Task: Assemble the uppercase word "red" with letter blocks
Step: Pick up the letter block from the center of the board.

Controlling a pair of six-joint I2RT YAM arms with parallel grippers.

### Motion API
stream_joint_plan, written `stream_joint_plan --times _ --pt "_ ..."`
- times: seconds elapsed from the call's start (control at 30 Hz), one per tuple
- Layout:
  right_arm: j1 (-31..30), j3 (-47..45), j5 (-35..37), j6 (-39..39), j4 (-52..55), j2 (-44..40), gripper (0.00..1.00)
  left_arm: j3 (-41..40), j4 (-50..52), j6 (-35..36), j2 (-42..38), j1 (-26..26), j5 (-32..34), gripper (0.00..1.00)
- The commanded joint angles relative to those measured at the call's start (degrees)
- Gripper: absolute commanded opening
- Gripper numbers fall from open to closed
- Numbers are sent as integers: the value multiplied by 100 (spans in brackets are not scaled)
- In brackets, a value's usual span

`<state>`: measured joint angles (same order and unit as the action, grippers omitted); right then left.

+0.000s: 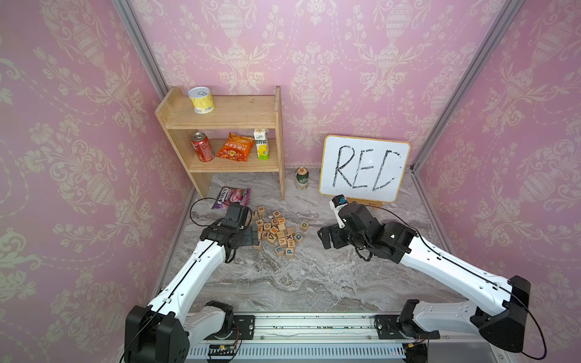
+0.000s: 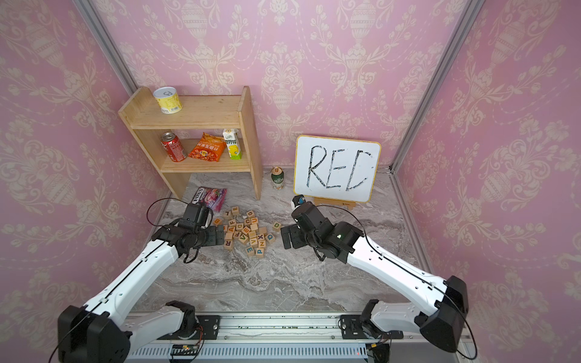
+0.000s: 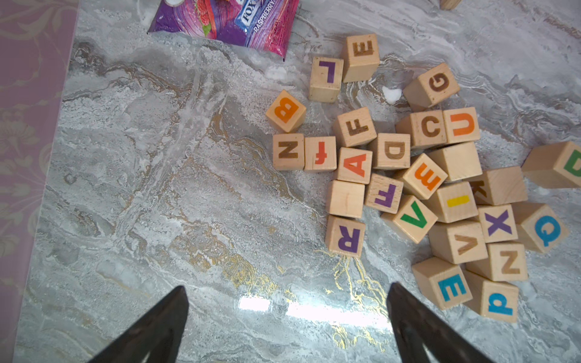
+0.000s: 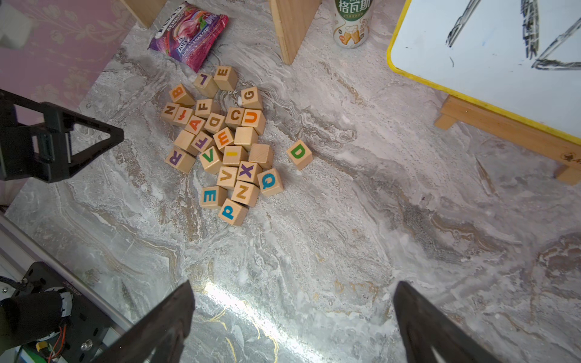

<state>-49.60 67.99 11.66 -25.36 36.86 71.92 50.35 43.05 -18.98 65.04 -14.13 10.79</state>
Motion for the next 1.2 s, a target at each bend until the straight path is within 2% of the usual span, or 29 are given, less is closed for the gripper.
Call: stream_joint_plan --times 0.0,0.3,0.57,1.07,1.17 --pt "-216 402 245 -149 269 125 100 213 645 -134 120 -46 -264 99" --pt "-848 867 567 -291 355 522 100 387 833 -184 385 -135 -1031 98" --pt "-1174 806 842 -494 364 551 100 365 752 -185 831 -145 -1149 75" --pt "-1202 929 1084 -338 660 490 100 314 32 -186 1789 -146 -1399 73" --pt "-1201 877 1136 -377 699 446 100 367 -48 -125 2040 -151 -1370 69"
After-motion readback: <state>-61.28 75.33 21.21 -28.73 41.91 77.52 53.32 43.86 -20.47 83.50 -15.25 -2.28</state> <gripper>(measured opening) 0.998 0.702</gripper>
